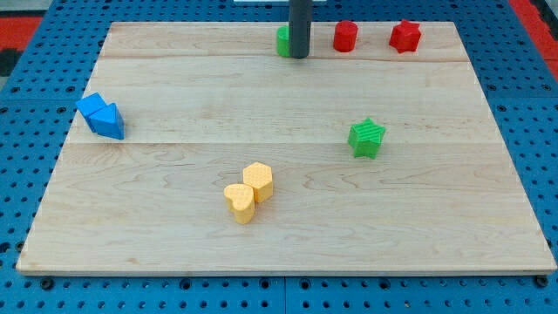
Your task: Move the green star horizontal to the green circle
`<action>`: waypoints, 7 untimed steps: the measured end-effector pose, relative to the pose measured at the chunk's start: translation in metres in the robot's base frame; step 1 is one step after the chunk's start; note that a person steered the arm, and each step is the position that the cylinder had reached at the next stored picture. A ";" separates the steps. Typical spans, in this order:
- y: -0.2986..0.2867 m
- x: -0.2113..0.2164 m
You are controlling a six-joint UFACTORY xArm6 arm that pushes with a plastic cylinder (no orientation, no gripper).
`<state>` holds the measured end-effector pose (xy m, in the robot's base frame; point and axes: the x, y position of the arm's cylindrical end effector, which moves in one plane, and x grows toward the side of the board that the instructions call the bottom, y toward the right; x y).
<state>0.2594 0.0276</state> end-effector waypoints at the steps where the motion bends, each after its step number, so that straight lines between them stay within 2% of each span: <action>1: 0.000 0.010; 2: 0.037 0.060; 3: 0.100 0.124; 4: 0.171 0.156; 5: 0.143 0.214; 6: 0.069 0.198; 7: 0.036 0.159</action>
<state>0.4189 0.0636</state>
